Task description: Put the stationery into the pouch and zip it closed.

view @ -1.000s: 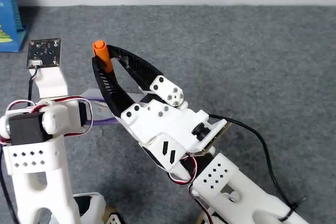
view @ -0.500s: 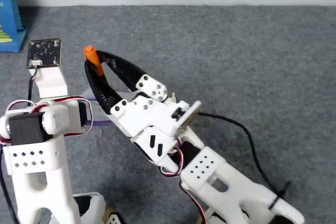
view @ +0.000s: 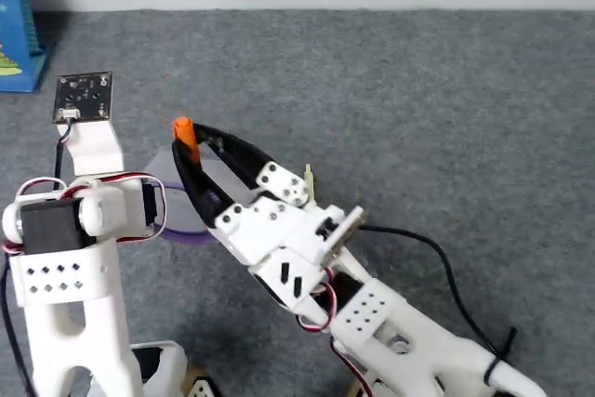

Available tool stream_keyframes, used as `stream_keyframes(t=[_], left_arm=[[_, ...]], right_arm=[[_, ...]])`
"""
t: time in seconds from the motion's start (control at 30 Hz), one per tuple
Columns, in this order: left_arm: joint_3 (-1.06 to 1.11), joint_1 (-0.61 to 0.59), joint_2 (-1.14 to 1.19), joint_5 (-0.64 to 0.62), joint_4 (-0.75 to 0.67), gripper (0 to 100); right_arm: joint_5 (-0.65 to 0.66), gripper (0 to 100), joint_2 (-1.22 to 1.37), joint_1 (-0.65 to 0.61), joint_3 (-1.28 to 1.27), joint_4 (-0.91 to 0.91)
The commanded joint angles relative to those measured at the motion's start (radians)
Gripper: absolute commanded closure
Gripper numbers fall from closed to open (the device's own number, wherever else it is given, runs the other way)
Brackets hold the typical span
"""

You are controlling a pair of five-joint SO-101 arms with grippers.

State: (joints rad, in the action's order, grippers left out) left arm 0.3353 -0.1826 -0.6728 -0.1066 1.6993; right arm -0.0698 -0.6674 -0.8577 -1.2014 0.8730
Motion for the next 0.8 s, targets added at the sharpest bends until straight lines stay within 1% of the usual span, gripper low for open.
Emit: stream_keyframes(t=[0.0, 0.17, 0.23, 0.37, 0.43, 0.5, 0.57, 0.67, 0.77], left_arm=[[-0.008, -0.009, -0.008, 0.003, -0.032, 99], [-0.01, -0.006, -0.008, 0.003, -0.032, 99], [-0.01, -0.005, -0.008, 0.003, -0.032, 99], [-0.01, -0.005, -0.008, 0.003, -0.032, 99], [-0.01, -0.005, -0.008, 0.003, -0.032, 99], [-0.01, -0.005, -0.008, 0.003, -0.032, 99], [-0.01, -0.005, -0.008, 0.003, -0.032, 99], [-0.01, -0.005, -0.008, 0.003, -0.032, 99], [-0.01, -0.006, -0.008, 0.003, -0.032, 99]], right_arm=[[-0.003, 99.1, -0.071, 0.013, -0.052, 0.004], [-0.002, 99.1, -0.188, 0.01, -0.147, 0.001], [0.003, 99.1, -0.242, -0.015, -0.187, -0.035], [0.101, 99.0, -0.372, -0.108, -0.216, -0.303], [0.112, 98.5, -0.446, -0.153, -0.206, -0.441], [0.109, 93.8, -0.513, -0.174, -0.175, -0.582], [0.106, 85.7, -0.572, -0.177, -0.132, -0.737], [0.034, 76.3, -0.65, -0.173, -0.074, -0.928], [-0.043, 75.3, -0.714, -0.143, -0.025, -1.067]])
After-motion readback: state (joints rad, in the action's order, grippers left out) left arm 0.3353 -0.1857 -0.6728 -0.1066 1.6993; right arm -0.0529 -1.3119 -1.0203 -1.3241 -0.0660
